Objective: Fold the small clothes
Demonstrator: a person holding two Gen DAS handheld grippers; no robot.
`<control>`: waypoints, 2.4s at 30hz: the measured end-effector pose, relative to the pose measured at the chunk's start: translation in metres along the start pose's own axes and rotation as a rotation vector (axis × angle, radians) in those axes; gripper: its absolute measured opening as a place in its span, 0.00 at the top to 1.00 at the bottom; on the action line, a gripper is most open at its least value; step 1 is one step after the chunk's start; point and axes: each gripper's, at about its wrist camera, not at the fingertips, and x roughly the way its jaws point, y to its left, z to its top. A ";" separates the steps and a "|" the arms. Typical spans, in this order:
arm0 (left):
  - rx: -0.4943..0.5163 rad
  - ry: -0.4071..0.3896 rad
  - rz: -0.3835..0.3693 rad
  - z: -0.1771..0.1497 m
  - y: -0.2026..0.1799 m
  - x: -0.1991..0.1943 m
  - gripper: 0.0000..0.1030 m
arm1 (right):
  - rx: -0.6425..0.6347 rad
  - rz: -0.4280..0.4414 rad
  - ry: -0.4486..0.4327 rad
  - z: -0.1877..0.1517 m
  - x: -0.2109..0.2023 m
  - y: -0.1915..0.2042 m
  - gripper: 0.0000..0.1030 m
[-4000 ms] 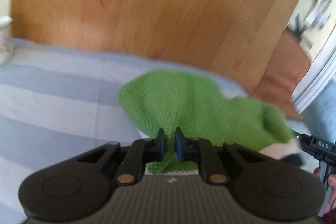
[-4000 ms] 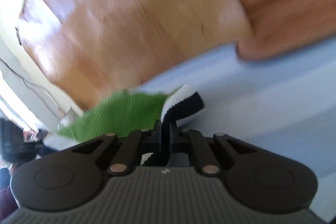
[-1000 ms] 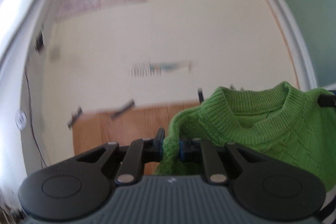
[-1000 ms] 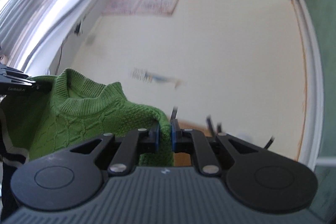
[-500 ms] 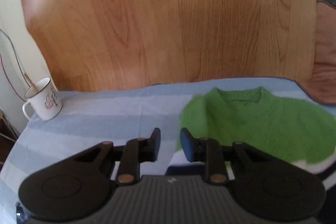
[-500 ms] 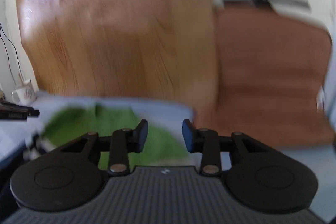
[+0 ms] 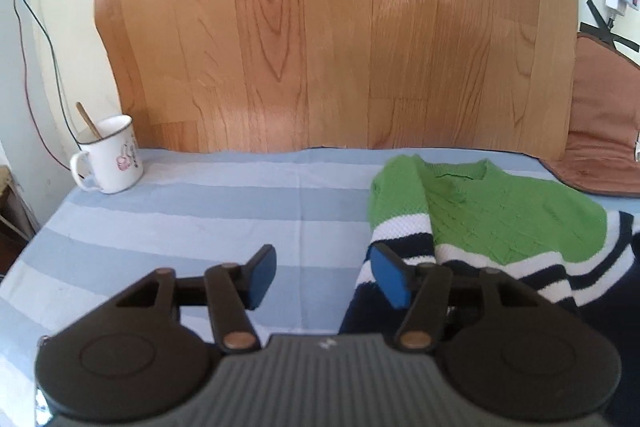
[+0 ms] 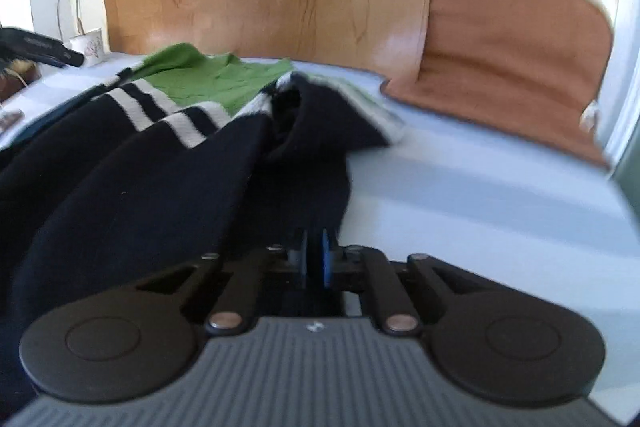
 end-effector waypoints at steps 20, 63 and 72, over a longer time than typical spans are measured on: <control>0.060 -0.004 -0.173 -0.047 0.025 -0.091 0.21 | 0.326 -0.164 -0.083 0.055 0.009 -0.085 0.63; -0.261 0.134 -0.456 -0.151 0.090 -0.148 0.16 | 0.218 0.440 0.059 0.076 0.061 0.142 0.53; -0.298 0.274 -0.523 -0.166 0.065 -0.116 0.87 | 0.221 0.448 0.035 0.071 0.033 0.144 0.53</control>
